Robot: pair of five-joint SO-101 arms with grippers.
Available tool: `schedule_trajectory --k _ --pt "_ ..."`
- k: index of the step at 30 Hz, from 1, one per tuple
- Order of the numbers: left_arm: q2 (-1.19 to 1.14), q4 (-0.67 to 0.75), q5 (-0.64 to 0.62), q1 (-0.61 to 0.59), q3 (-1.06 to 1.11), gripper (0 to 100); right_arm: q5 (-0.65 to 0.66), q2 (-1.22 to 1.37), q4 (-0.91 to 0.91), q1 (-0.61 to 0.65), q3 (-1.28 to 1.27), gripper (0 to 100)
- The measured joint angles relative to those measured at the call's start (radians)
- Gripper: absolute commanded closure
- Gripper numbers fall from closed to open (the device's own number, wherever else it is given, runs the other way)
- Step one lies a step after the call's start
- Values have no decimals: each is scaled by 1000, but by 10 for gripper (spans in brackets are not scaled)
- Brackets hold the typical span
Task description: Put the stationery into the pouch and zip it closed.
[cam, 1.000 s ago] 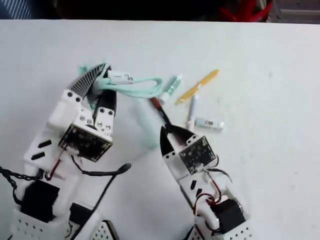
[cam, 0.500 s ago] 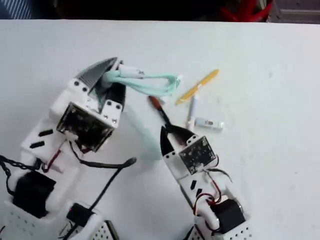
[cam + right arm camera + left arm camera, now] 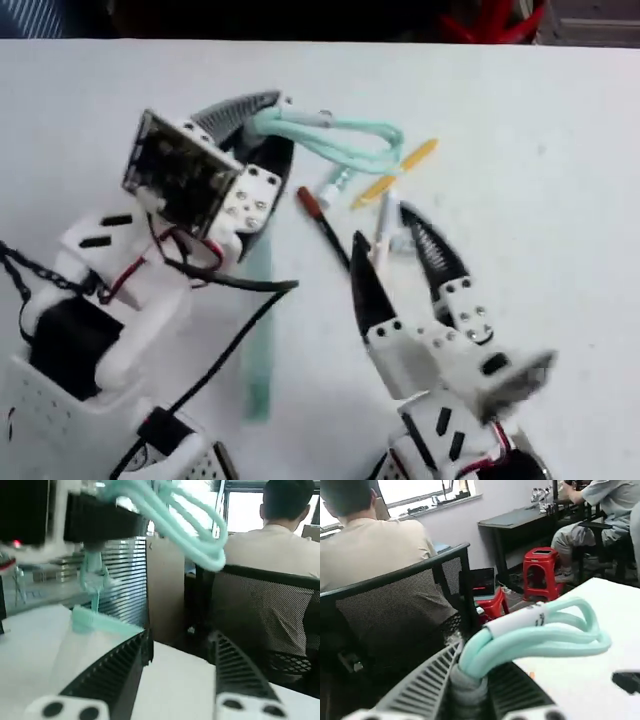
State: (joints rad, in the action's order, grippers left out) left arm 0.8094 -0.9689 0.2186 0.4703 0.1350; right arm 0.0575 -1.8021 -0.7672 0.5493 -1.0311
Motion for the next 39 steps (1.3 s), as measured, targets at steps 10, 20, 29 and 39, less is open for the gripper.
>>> schedule_trajectory --k 10,20,29,39 --pt "-18 -117 0 74 -29 976 -61 12 32 213 2 755" --pt "-17 -215 0 81 -32 976 -64 25 84 342 2 755" --pt "-20 -305 -2 83 -196 976 -64 26 112 342 0 755" --pt "-21 -437 0 126 -338 976 -64 292 41 370 249 752"
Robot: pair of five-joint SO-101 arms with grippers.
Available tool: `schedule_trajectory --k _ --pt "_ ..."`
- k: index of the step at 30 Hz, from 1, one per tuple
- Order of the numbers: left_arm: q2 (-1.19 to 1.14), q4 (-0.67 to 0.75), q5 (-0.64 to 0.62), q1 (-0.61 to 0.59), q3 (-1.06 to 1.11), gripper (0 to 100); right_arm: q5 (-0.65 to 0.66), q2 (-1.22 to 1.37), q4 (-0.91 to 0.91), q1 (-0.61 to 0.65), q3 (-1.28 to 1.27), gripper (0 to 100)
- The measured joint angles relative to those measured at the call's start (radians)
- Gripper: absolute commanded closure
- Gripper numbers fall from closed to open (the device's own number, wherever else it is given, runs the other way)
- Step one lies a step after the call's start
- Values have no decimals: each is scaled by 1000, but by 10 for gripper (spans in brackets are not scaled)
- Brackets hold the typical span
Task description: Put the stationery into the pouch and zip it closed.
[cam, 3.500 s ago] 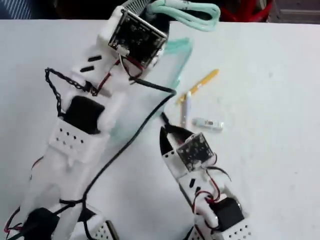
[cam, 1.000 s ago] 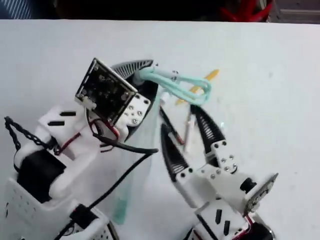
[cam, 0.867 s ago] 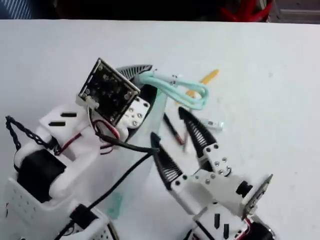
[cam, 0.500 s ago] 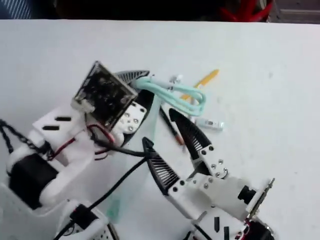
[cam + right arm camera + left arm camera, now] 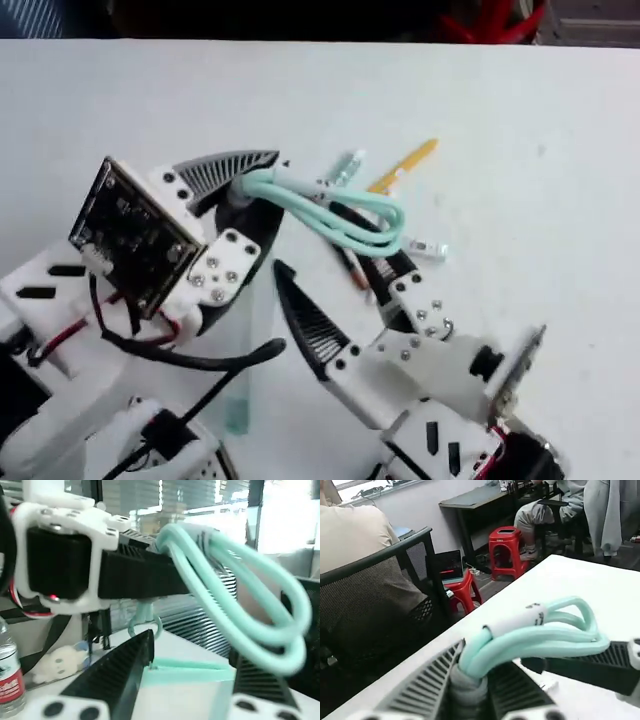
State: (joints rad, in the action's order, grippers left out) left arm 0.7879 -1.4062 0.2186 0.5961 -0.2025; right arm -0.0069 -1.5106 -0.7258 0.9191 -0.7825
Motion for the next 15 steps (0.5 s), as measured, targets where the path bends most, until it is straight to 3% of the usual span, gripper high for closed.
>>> schedule_trajectory --k 8,15 --pt "6 -60 0 2 -60 976 0 143 -120 117 187 752" --pt "2 -84 -2 8 -60 976 0 84 -149 12 196 752"
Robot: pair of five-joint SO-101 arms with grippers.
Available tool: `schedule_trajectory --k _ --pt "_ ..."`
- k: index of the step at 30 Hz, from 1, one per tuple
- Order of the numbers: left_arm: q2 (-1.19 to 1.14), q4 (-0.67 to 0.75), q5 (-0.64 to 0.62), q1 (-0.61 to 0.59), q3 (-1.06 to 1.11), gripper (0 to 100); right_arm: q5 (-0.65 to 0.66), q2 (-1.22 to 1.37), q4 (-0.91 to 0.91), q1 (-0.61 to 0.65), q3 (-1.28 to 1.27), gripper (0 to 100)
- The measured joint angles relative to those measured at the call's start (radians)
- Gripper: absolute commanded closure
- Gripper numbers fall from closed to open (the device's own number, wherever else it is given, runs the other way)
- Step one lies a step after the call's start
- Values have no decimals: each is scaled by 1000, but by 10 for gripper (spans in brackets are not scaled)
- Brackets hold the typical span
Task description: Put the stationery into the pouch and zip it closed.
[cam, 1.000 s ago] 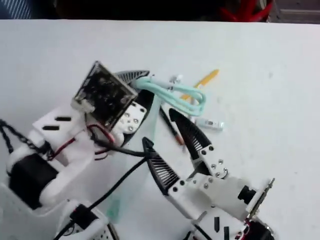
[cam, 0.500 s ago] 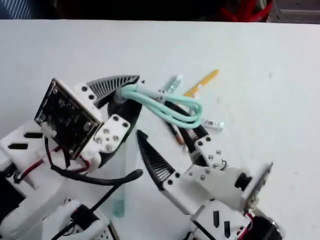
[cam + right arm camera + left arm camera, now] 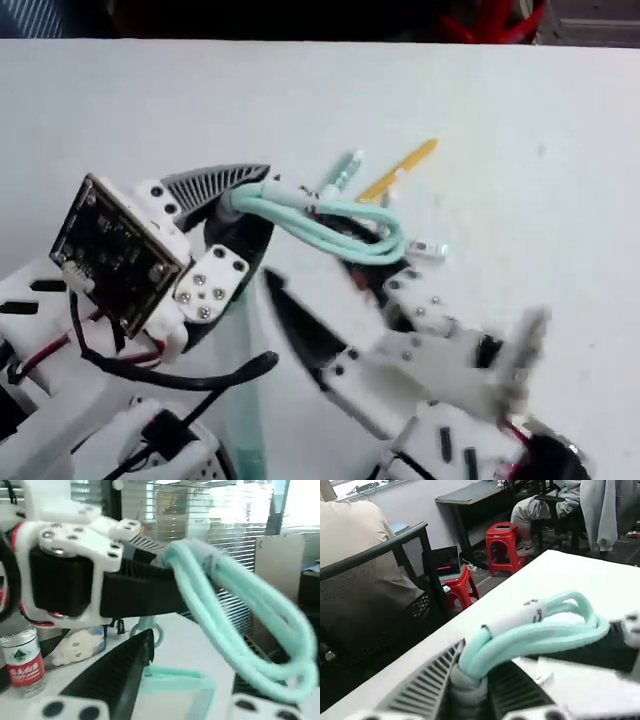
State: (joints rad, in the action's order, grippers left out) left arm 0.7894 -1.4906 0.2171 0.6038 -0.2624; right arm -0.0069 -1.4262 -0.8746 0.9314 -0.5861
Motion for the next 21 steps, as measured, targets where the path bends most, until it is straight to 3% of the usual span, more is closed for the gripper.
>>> schedule_trajectory --k 5,9,14,21 --pt "0 -52 0 3 0 976 -2 -147 28 -144 -6 752" --pt "-2 -121 6 3 0 976 -2 -175 103 -189 -55 752" --pt "14 -183 57 44 25 976 -2 -176 135 -126 -74 752" --pt "-2 -158 68 137 146 976 -2 -100 68 -15 -60 752"
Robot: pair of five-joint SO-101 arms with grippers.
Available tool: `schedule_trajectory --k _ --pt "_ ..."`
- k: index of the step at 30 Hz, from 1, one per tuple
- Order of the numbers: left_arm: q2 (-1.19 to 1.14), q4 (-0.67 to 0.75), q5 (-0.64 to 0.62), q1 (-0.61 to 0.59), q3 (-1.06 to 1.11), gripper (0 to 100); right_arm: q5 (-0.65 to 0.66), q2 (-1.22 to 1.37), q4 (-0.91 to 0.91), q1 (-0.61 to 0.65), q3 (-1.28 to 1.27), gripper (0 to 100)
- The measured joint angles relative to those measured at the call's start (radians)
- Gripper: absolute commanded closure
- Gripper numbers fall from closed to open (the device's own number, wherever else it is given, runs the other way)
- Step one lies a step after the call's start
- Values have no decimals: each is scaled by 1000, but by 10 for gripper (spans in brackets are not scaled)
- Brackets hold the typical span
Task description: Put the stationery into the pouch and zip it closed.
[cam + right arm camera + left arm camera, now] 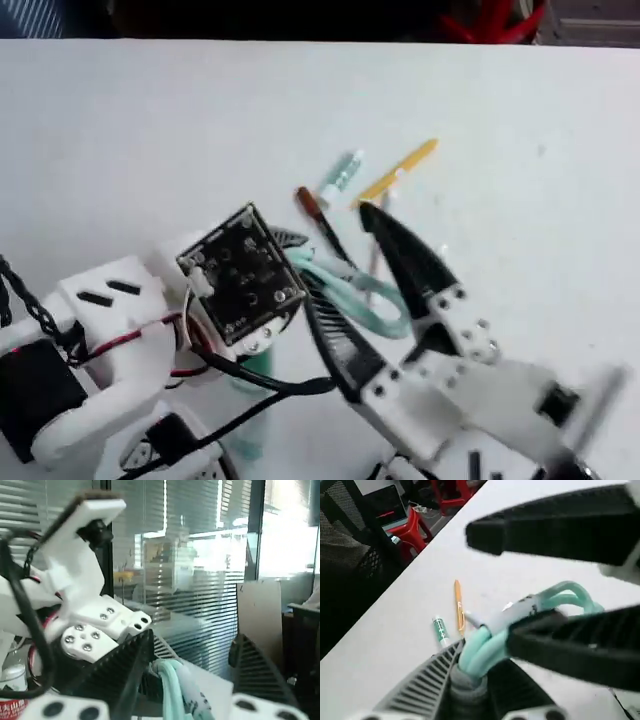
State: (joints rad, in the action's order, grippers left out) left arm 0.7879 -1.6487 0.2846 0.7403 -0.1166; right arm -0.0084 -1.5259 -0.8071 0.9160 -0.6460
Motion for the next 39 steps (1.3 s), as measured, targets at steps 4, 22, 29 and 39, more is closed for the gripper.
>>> schedule_trajectory --k 4,22,29,39 --pt "0 0 54 0 20 976 2 31 -124 20 63 752" --pt "0 -2 77 0 20 976 193 38 -184 71 8 817" --pt "0 -37 137 0 20 976 201 38 -192 38 -14 811" --pt "0 -43 144 0 21 976 325 35 -189 55 -83 969"
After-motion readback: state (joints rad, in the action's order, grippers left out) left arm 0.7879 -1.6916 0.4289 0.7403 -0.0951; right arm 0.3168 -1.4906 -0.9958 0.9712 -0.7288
